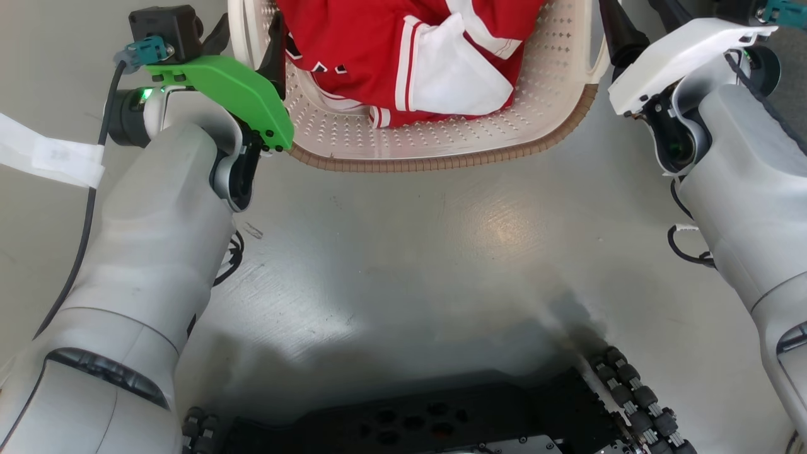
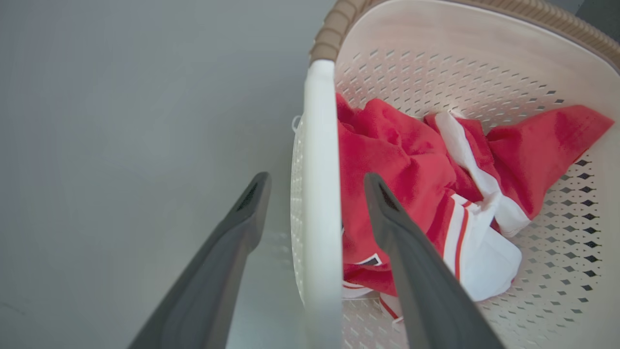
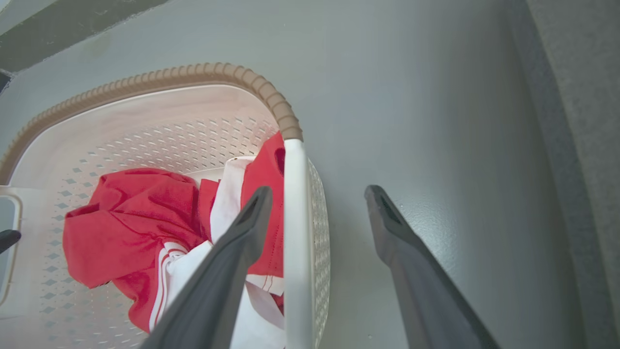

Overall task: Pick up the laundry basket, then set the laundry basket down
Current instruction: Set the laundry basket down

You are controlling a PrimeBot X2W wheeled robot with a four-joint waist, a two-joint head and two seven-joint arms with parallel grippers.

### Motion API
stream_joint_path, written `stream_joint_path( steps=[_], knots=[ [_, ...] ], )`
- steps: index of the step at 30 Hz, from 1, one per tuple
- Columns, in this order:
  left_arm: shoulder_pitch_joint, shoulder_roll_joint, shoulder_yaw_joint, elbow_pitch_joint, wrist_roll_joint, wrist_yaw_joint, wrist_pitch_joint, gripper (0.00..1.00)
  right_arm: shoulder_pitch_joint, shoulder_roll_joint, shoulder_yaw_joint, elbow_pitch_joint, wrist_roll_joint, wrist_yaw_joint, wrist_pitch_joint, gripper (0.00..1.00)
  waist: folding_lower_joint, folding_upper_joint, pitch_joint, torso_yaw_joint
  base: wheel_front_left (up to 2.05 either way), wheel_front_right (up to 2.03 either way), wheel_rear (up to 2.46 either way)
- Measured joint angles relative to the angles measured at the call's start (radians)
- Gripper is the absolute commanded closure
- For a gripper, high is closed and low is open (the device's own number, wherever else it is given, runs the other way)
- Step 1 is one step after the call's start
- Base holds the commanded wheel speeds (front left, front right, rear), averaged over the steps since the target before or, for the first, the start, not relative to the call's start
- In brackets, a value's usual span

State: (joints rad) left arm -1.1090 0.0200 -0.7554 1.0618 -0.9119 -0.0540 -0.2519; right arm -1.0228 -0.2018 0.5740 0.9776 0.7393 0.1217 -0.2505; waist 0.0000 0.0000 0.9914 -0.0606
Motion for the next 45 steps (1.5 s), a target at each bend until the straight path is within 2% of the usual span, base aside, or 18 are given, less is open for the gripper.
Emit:
stream_joint_path(
  steps=[19,31,45],
  knots=[
    [0.070,0.000,0.024,0.006,0.064,0.000,0.000,0.00,0.091,0.013,-0.102,-0.037,-0.025,0.000,-0.002,0.00,0.0000,0.0000,-0.122,0.004,0.00,0.00,0.00],
    [0.159,0.015,0.111,-0.076,0.083,-0.016,0.000,0.00,0.190,0.011,-0.173,-0.109,-0.075,0.001,-0.004,0.00,-0.0001,0.0000,-0.263,0.002,0.00,0.00,0.00],
    [0.297,0.055,0.236,-0.233,0.173,-0.018,0.000,0.00,0.329,0.016,-0.247,-0.240,-0.146,0.001,-0.004,0.00,-0.0001,0.0000,-0.440,0.007,0.00,0.00,0.00]
  ],
)
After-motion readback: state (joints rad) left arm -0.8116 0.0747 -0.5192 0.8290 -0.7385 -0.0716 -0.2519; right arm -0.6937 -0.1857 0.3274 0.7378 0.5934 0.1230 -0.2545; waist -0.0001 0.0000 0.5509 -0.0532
